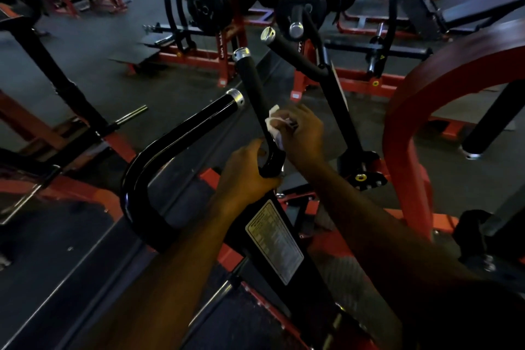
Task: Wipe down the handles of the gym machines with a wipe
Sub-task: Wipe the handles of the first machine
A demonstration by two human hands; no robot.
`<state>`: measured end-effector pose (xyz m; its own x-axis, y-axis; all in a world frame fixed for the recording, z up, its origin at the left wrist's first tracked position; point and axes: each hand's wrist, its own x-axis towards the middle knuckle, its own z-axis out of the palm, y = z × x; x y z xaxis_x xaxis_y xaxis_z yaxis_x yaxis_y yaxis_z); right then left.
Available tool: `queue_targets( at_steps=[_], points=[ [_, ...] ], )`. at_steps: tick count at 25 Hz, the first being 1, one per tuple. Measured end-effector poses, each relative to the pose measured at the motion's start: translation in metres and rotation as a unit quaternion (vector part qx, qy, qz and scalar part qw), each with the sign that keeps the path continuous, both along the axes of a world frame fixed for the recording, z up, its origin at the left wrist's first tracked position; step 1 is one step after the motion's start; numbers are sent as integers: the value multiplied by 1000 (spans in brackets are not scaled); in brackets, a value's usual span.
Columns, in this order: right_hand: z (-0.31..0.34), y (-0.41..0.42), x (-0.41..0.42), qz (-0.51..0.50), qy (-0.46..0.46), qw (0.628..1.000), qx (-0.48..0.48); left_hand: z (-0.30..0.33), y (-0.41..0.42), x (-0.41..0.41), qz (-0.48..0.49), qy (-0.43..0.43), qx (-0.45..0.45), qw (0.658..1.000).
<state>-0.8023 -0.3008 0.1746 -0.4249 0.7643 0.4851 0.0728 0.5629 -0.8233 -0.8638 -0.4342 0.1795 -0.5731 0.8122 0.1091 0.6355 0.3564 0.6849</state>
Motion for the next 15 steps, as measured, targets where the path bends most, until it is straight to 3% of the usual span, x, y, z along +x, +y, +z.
queue_targets(
  at_steps=[3,5,6,9,12,15],
  points=[
    [-31,-13,11,-41,-5,996,-82,1,-1,0,28,-27,19,999],
    [-57,-34,29,-11,-9,970,-242,1,-1,-4,44,-62,12,997],
    [-64,-45,37,52,7,937,-344,2,-1,-6,48,-87,8,995],
    [-50,-48,34,193,76,785,-583,2,3,-6,57,-118,0,991],
    [-31,-22,17,238,150,697,-660,2,3,-6,66,-131,19,989],
    [-47,-27,15,274,139,697,-648,0,1,-10,81,-149,30,985]
  ],
)
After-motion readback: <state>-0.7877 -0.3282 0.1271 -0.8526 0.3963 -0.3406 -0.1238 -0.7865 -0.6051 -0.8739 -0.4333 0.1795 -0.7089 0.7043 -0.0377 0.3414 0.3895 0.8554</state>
